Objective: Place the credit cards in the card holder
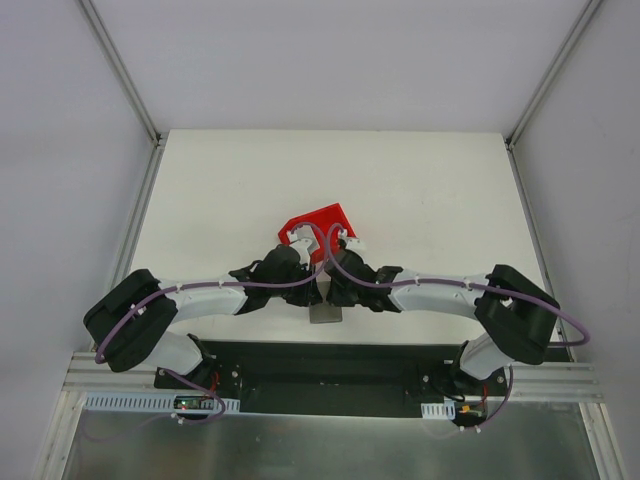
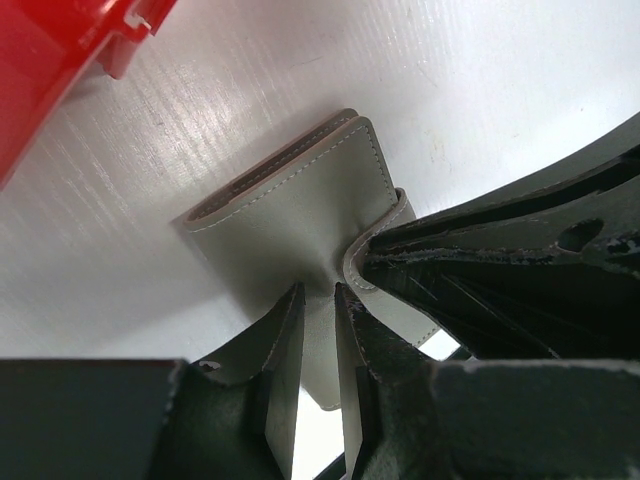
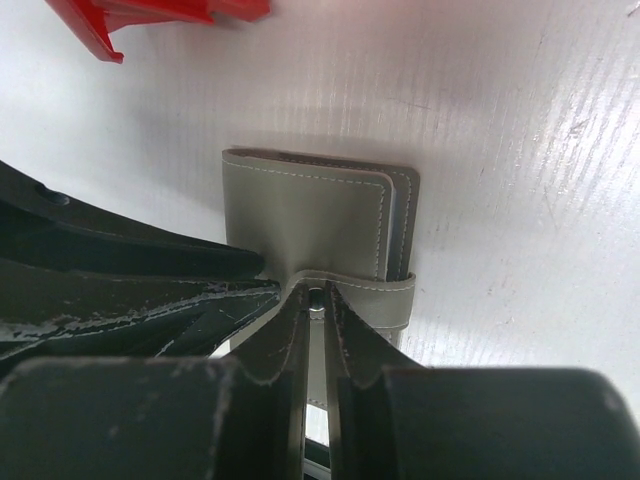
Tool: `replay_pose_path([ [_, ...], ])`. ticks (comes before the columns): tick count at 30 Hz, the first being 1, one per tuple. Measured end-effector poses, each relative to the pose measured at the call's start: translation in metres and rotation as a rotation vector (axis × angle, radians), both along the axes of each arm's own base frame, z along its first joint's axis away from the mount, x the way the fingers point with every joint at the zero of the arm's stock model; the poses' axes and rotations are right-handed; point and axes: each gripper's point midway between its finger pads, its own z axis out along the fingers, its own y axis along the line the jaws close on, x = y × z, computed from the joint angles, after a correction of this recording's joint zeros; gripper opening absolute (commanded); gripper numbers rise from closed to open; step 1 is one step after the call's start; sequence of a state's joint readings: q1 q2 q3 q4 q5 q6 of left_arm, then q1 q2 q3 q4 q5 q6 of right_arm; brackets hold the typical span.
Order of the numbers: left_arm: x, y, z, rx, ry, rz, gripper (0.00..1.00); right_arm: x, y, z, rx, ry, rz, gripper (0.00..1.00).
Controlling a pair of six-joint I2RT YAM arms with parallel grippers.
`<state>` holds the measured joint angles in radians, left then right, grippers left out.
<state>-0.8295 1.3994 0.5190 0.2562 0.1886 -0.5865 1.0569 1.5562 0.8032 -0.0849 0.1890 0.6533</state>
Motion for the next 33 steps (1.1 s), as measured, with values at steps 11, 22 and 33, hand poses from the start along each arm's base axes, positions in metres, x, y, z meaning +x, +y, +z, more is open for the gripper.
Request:
replay_pose_path([
  [11, 0.0009, 0.0016, -0.0001, 0.007, -0.002, 0.01, 0.18, -0.0002, 0.0013, -0.004, -0.064, -0.02, -0.032, 0.06],
  [22, 0.0001, 0.003, -0.0004, 0.004, 0.003, 0.022, 0.18, -0.0003, 0.001, -0.0059, -0.139, -0.027, -0.074, 0.07],
  [33, -0.0007, 0.0084, 0.0013, -0.006, -0.011, 0.052, 0.22, 0.0001, 0.0065, -0.0055, -0.076, -0.067, -0.067, 0.14],
])
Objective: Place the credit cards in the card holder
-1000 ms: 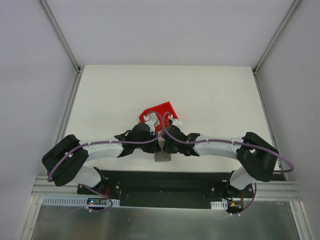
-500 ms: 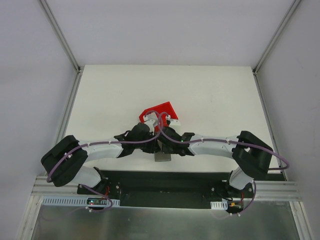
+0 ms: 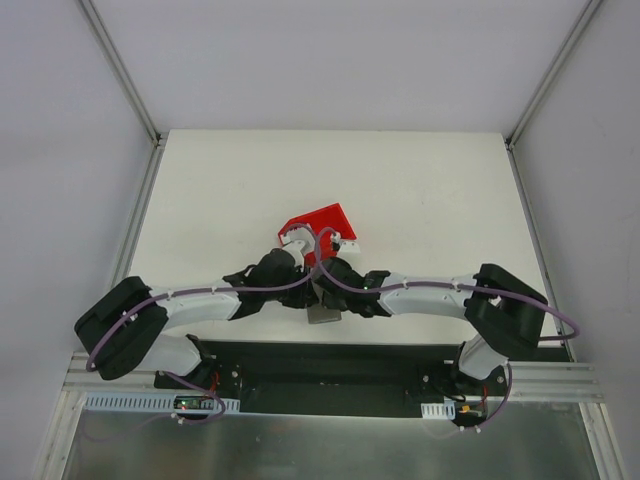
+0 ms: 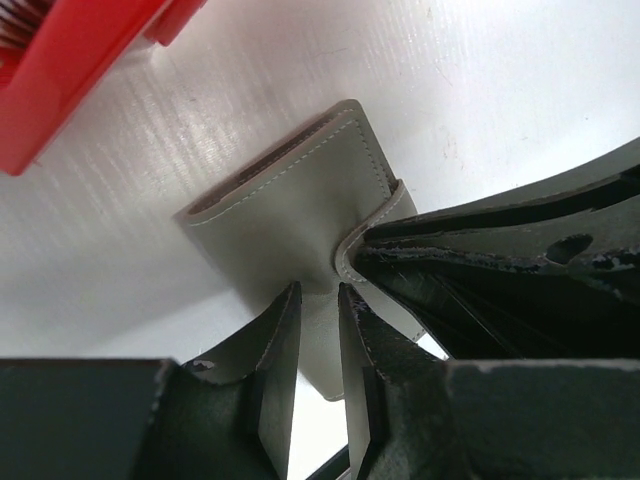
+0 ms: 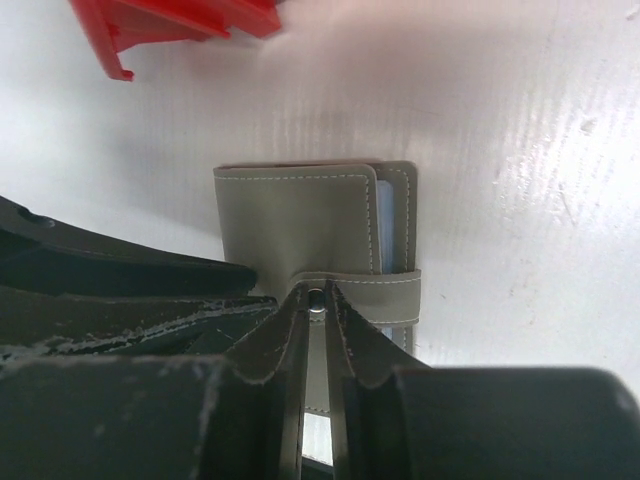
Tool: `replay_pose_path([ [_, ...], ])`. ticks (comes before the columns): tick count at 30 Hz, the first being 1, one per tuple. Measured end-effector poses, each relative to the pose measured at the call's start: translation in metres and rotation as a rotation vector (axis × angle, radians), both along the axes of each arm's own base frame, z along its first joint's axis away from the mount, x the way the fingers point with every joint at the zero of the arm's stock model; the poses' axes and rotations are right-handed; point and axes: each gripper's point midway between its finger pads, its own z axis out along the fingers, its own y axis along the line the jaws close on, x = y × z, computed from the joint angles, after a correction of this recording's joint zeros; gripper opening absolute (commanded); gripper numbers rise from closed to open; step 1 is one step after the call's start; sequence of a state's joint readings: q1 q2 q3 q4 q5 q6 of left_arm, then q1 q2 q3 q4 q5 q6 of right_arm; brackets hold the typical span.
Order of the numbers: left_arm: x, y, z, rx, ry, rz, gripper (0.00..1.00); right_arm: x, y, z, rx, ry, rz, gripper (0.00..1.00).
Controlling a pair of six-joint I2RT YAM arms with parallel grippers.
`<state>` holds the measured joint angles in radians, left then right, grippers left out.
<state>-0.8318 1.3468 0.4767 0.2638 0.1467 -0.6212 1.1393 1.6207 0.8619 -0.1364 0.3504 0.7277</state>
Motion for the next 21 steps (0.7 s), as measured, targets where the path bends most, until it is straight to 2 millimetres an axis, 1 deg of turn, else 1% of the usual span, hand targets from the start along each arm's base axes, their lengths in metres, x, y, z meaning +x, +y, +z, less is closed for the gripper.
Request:
replay_pose_path([
  [7, -0.002, 0.013, 0.001, 0.015, -0.021, 0.037, 0.25, 0.004, 0.016, 0.001, 0.049, -0.027, 0.029, 0.16],
  [13, -0.003, 0.024, 0.002, 0.03, -0.042, 0.065, 0.26, 0.002, 0.028, 0.003, 0.103, -0.062, 0.041, 0.17],
  [16, -0.002, 0.026, 0.001, 0.037, -0.041, 0.077, 0.26, 0.002, 0.029, 0.003, 0.114, -0.074, 0.039, 0.17],
  [21, -0.002, 0.026, 0.001, 0.035, -0.038, 0.087, 0.29, 0.001, 0.029, 0.003, 0.127, -0.094, 0.029, 0.17],
])
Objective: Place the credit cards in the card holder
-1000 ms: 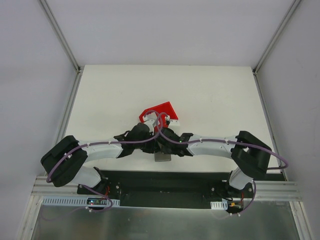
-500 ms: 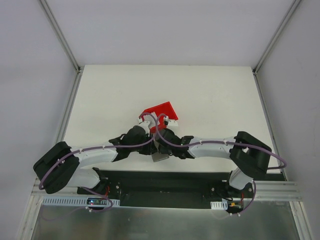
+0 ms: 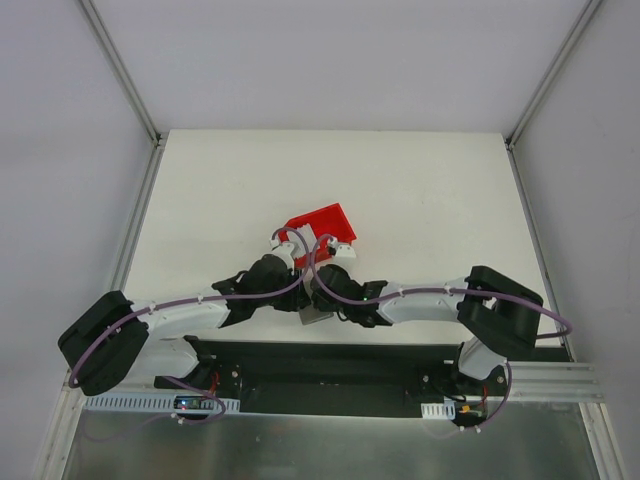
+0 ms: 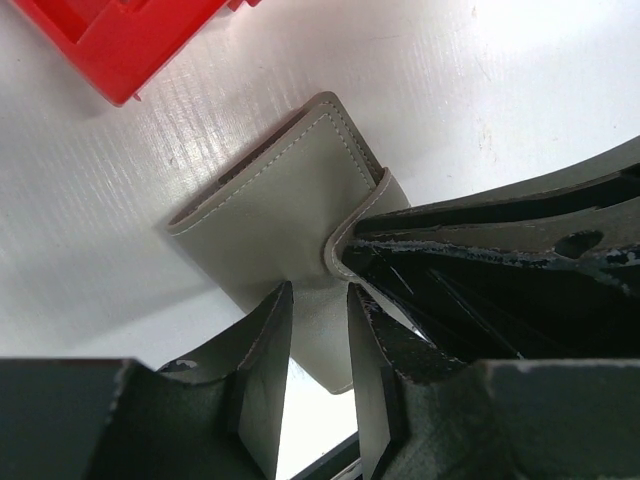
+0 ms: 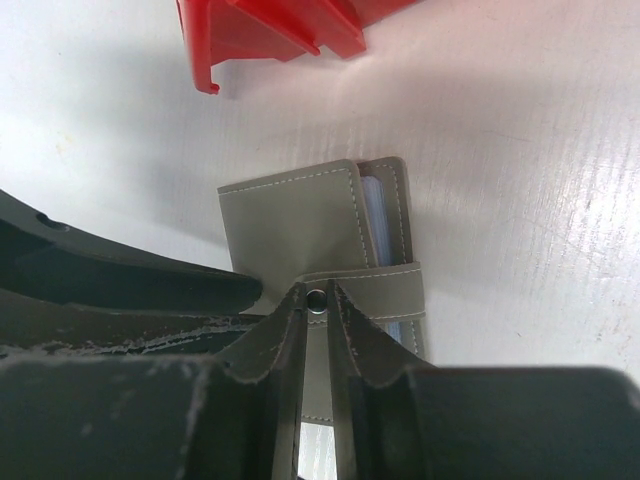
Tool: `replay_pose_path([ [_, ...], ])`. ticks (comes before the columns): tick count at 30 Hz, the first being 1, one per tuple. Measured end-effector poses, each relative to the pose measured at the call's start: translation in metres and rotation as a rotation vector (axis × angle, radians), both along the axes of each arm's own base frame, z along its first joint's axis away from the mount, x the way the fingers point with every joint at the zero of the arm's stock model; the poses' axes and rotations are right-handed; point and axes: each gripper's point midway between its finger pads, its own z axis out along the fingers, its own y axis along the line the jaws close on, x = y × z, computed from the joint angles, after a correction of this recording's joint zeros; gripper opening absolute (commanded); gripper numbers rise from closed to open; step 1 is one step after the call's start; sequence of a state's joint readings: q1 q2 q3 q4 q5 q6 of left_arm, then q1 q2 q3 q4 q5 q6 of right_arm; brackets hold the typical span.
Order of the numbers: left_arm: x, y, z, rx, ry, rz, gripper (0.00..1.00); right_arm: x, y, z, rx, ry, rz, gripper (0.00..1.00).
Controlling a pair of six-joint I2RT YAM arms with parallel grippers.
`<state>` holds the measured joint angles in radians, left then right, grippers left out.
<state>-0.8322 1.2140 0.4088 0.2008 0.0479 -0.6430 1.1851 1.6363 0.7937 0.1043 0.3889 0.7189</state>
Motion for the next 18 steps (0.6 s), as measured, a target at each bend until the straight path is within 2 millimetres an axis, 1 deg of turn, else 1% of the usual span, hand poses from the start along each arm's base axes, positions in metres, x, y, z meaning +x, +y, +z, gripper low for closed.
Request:
replay_pose_path([
  [14, -0.0017, -0.0017, 0.0013, -0.014, 0.013, 0.013, 0.31, -0.0004, 0.0002, 0.0004, 0.015, -0.018, -0.012, 0.18],
  [18, -0.0018, -0.0017, 0.0011, -0.014, 0.013, 0.013, 0.33, -0.0004, 0.0003, 0.0004, 0.017, -0.019, -0.012, 0.19],
])
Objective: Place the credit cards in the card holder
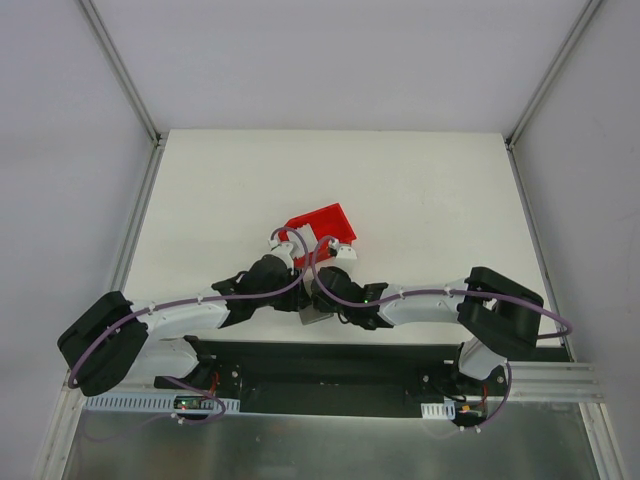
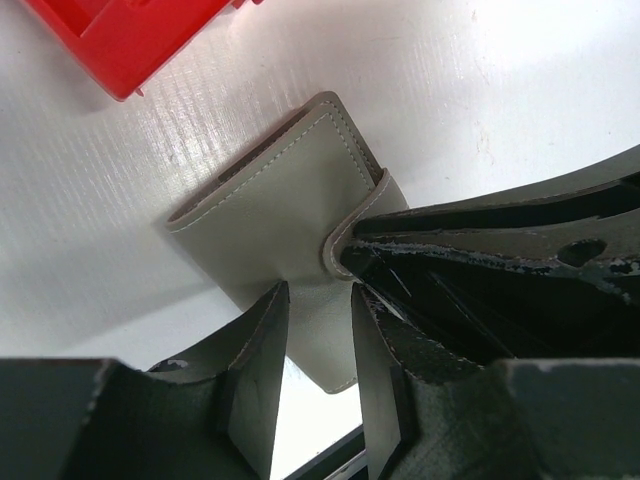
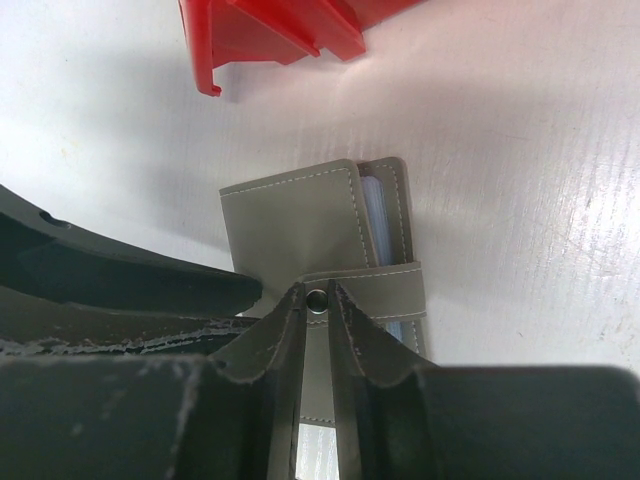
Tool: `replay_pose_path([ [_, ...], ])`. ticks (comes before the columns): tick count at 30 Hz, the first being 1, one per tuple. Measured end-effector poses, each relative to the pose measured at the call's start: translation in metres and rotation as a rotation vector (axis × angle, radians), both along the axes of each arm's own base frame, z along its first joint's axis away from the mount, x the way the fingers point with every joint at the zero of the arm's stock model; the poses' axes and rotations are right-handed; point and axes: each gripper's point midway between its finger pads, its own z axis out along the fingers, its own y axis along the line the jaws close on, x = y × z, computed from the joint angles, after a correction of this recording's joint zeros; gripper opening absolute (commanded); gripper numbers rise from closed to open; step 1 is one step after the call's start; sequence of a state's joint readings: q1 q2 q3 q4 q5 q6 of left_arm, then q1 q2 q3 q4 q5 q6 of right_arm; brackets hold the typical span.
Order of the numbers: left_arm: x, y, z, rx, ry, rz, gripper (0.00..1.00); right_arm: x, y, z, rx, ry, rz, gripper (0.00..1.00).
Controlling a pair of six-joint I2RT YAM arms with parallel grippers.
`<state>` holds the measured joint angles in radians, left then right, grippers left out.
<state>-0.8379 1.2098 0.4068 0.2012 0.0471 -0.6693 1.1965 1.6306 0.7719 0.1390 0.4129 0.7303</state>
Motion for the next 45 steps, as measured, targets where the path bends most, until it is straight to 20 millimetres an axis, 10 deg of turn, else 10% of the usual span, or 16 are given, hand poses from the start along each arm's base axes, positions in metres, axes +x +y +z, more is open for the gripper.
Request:
replay_pose_path([
  [45, -0.004, 0.056, 0.003, 0.013, -0.139, 0.167, 0.69, -0.002, 0.002, 0.003, 0.024, -0.034, -0.018, 0.25],
])
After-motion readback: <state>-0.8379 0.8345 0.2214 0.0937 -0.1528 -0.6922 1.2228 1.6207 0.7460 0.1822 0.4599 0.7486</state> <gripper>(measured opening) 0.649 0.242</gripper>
